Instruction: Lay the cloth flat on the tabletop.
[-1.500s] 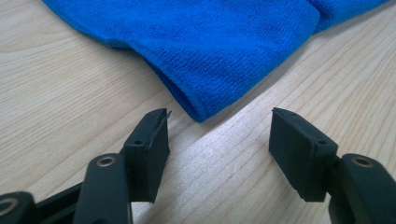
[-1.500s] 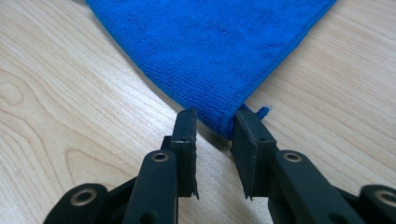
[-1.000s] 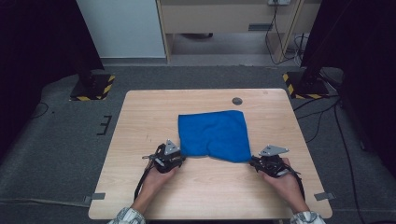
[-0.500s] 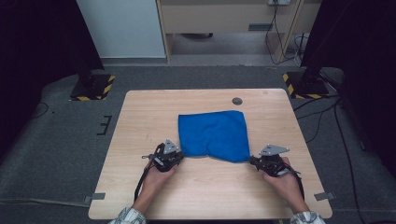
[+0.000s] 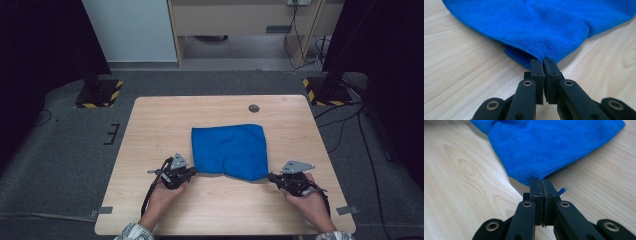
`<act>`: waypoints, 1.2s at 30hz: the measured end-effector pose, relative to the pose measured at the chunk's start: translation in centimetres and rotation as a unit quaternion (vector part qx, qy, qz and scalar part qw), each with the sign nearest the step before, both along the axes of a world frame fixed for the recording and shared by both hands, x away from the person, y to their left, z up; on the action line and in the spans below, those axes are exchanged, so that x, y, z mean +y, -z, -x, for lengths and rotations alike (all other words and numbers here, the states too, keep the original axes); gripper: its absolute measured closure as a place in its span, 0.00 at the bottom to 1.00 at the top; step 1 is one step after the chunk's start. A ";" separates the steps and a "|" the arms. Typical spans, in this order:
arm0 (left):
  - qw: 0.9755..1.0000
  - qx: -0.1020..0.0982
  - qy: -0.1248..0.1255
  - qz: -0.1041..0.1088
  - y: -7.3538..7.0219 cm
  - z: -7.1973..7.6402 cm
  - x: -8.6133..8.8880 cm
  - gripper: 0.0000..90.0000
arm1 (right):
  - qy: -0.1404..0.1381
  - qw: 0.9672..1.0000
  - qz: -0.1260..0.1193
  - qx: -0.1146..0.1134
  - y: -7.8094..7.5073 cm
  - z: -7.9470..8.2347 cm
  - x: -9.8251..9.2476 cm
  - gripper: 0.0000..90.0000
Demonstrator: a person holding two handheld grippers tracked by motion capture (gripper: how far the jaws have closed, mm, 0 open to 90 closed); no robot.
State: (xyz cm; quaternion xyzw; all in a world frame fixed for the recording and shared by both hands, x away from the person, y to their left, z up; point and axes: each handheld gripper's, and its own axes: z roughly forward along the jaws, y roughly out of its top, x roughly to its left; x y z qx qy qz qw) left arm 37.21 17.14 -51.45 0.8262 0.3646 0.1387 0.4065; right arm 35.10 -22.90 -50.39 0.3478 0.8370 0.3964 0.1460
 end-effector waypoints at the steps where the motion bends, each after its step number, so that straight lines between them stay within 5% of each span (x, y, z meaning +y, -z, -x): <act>1: 1.000 -0.002 0.000 0.005 -0.2 0.0 0.1 0.97 | -0.004 1.000 -0.003 -0.001 -0.1 0.0 0.1 0.99; 5: 1.000 -0.009 -0.009 0.011 -1.1 -0.7 0.3 0.97 | -0.001 1.000 -0.023 0.003 -0.4 -0.6 0.1 0.99; 9: 0.999 -0.011 -0.026 0.016 -2.1 -2.7 0.5 0.97 | 0.025 0.998 -0.062 0.015 -0.7 -2.1 -0.6 0.99; 12: 0.999 -0.001 -0.035 0.004 -2.2 -4.7 0.1 0.97 | 0.048 0.996 -0.067 0.023 -0.4 -3.8 -1.1 0.99; 18: 0.997 0.033 -0.063 -0.004 -1.7 -9.3 -1.2 0.97 | 0.093 0.993 -0.052 0.048 0.6 -7.4 -1.9 0.99; 25: 0.994 0.063 -0.076 -0.047 -0.5 -12.2 -2.3 0.97 | 0.116 0.991 -0.011 0.068 2.1 -10.4 -1.7 0.99; 30: 0.994 0.062 -0.083 -0.031 0.3 -13.0 -2.3 0.95 | 0.143 0.987 -0.014 0.074 2.4 -11.5 -1.5 0.98; 34: 0.994 0.025 -0.106 0.005 -0.2 -12.6 -1.4 0.72 | 0.142 0.988 -0.014 0.058 1.8 -11.2 -1.3 0.83; 36: 0.993 0.023 -0.116 0.027 -0.5 -12.3 -0.8 0.59 | 0.151 0.987 -0.023 0.053 1.3 -10.9 -1.4 0.69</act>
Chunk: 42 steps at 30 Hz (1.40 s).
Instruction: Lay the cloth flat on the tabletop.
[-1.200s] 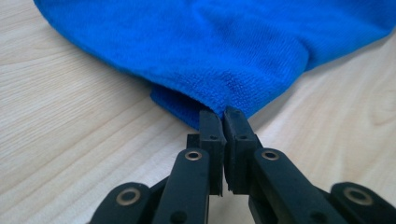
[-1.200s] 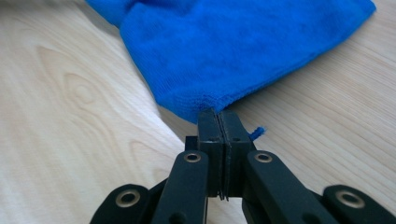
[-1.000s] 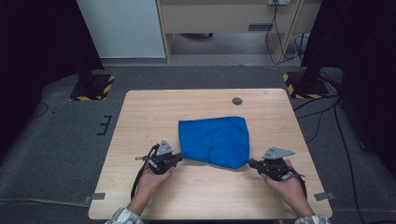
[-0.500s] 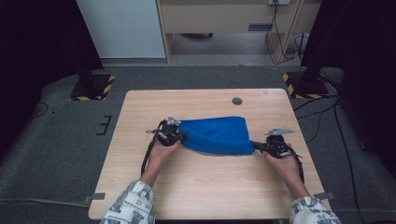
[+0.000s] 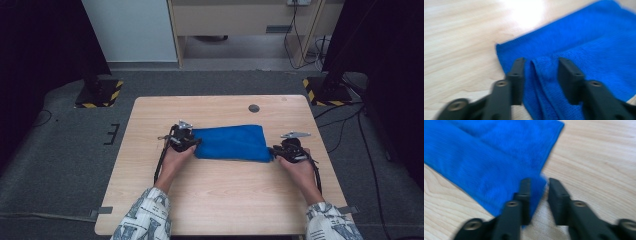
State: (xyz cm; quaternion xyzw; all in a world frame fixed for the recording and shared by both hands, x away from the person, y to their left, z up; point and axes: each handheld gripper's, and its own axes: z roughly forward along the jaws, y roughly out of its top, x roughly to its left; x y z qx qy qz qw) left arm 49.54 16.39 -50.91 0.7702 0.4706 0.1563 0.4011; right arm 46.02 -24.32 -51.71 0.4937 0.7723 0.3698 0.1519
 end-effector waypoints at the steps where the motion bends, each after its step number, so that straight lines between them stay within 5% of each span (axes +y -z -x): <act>1: 1.000 -0.002 -0.003 0.006 -0.2 0.2 0.3 0.56 | -0.001 1.000 0.000 -0.001 -0.1 0.1 -0.1 0.66; 8: 0.999 -0.030 0.012 0.013 -1.1 3.6 2.0 0.50 | -0.009 1.000 0.014 -0.008 -0.7 1.9 -0.5 0.40; 10: 0.999 -0.035 0.018 0.014 -1.0 4.5 2.1 0.50 | -0.005 1.000 0.008 -0.019 -0.9 2.4 -0.8 0.41; 14: 0.999 -0.042 0.026 0.008 -0.5 5.8 1.9 0.49 | -0.007 1.000 -0.007 -0.025 -0.5 2.9 -1.2 0.58; 22: 0.998 -0.038 0.036 -0.017 0.2 6.4 1.8 0.46 | -0.006 1.000 -0.009 -0.002 0.5 2.6 0.0 0.43; 33: 0.999 -0.031 0.031 0.002 0.5 6.4 1.7 0.45 | -0.026 1.000 0.002 0.009 1.0 2.1 0.7 0.93; 42: 0.998 -0.015 0.054 -0.034 1.7 6.7 0.3 0.43 | -0.037 0.999 -0.011 -0.022 -0.7 3.4 1.0 0.97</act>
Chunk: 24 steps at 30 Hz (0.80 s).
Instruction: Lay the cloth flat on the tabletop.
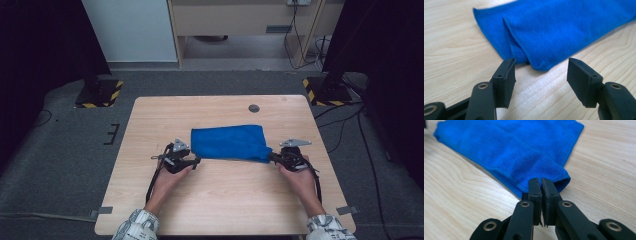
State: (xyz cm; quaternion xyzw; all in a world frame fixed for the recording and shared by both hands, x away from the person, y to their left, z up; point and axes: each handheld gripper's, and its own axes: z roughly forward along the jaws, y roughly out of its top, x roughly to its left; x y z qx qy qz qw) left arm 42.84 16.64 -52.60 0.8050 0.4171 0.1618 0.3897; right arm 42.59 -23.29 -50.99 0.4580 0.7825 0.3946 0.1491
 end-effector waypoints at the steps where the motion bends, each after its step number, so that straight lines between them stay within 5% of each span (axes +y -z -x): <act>1: 1.000 0.002 0.003 -0.003 0.1 0.0 -0.1 0.43 | -0.001 1.000 -0.004 -0.003 -0.2 0.3 0.0 0.97; 17: 1.000 -0.002 0.001 -0.016 0.9 -0.7 -0.5 0.48 | -0.022 1.000 -0.004 -0.003 -0.3 1.4 0.5 0.96; 24: 1.000 -0.010 0.008 -0.019 0.9 -1.2 -1.2 0.65 | -0.022 1.000 -0.010 -0.004 -0.4 1.5 0.4 0.96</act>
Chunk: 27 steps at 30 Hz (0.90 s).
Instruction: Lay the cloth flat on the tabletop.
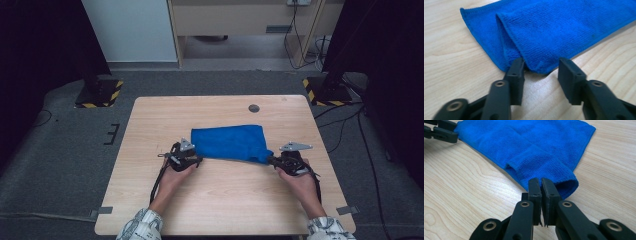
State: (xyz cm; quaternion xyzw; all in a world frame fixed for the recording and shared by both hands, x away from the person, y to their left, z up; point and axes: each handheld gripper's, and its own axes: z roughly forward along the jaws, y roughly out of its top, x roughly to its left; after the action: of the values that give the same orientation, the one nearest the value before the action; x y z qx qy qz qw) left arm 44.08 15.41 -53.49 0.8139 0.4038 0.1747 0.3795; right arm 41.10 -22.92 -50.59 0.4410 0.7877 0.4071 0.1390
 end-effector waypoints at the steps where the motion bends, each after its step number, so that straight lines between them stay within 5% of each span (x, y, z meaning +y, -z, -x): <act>1: 1.000 0.000 -0.002 0.001 0.0 -0.1 0.0 0.68 | 0.000 1.000 0.000 0.000 0.0 0.0 0.0 0.96; 9: 1.000 -0.015 0.008 -0.017 -0.1 -0.1 0.0 0.97 | 0.000 1.000 -0.004 -0.002 0.0 0.0 -0.1 0.97; 18: 1.000 -0.023 0.007 0.006 -2.1 1.0 1.0 0.98 | -0.005 1.000 -0.007 -0.007 -0.4 0.5 -0.1 0.97; 27: 0.999 -0.026 0.028 -0.006 -3.7 3.8 2.1 0.99 | -0.019 1.000 -0.005 -0.013 -1.0 2.6 0.1 0.97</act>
State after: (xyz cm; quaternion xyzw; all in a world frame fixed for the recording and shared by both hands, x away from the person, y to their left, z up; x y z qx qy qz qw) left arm 40.29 17.47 -49.78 0.8225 0.3699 0.1871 0.3896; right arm 38.54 -22.86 -49.58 0.4214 0.7921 0.4190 0.1393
